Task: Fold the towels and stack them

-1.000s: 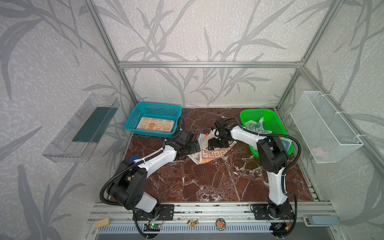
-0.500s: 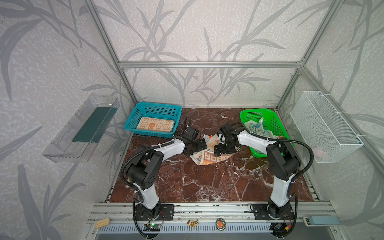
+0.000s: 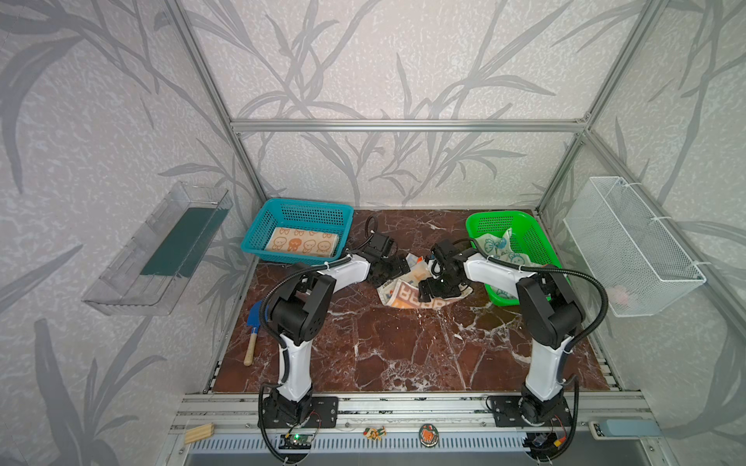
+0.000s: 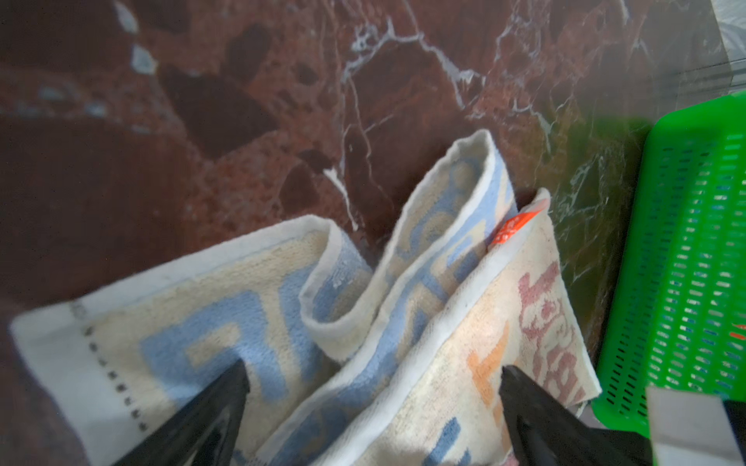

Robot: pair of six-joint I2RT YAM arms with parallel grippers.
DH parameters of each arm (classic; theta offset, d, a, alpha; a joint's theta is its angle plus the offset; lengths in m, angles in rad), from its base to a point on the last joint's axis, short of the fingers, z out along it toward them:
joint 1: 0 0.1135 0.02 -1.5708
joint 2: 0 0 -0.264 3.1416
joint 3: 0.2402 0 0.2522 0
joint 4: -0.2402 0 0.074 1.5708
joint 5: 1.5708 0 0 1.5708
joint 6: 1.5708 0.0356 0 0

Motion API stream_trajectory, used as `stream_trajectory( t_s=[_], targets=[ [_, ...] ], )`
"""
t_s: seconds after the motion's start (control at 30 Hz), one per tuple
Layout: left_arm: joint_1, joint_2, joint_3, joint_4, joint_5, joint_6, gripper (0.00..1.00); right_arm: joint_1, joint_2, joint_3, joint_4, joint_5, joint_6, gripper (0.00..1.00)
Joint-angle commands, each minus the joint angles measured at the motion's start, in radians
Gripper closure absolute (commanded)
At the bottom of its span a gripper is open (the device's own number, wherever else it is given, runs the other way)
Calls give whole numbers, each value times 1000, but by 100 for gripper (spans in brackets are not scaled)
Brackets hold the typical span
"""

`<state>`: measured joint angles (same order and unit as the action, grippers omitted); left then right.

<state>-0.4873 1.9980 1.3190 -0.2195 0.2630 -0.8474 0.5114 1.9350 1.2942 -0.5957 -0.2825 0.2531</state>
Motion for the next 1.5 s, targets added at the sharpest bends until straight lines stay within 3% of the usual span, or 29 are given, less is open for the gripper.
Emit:
stream_trajectory(
  t_s=[0.0,0.7,0.87,1.07,1.17,1.33,1.47],
  targets=[
    [7,48,61,-68,-11,15,1,-2,15,10,10,-35,-8,12],
    [24,161,238,-139,-37,66,1,54,-223,-221,48,-70,-61,12],
    [27,103,272,-178,-40,116,1,17,-275,-165,38,-27,-24,12],
    [28,-34,256,-189,-7,155,1,-46,-192,-89,34,-1,49,11],
    [29,-89,210,-192,13,138,1,-57,-151,-66,72,-29,79,11],
    [30,-176,12,-70,79,51,1,-57,-78,-17,102,-73,110,11],
    [29,-215,-132,35,94,-14,1,-52,-28,34,87,-42,102,11]
  ],
)
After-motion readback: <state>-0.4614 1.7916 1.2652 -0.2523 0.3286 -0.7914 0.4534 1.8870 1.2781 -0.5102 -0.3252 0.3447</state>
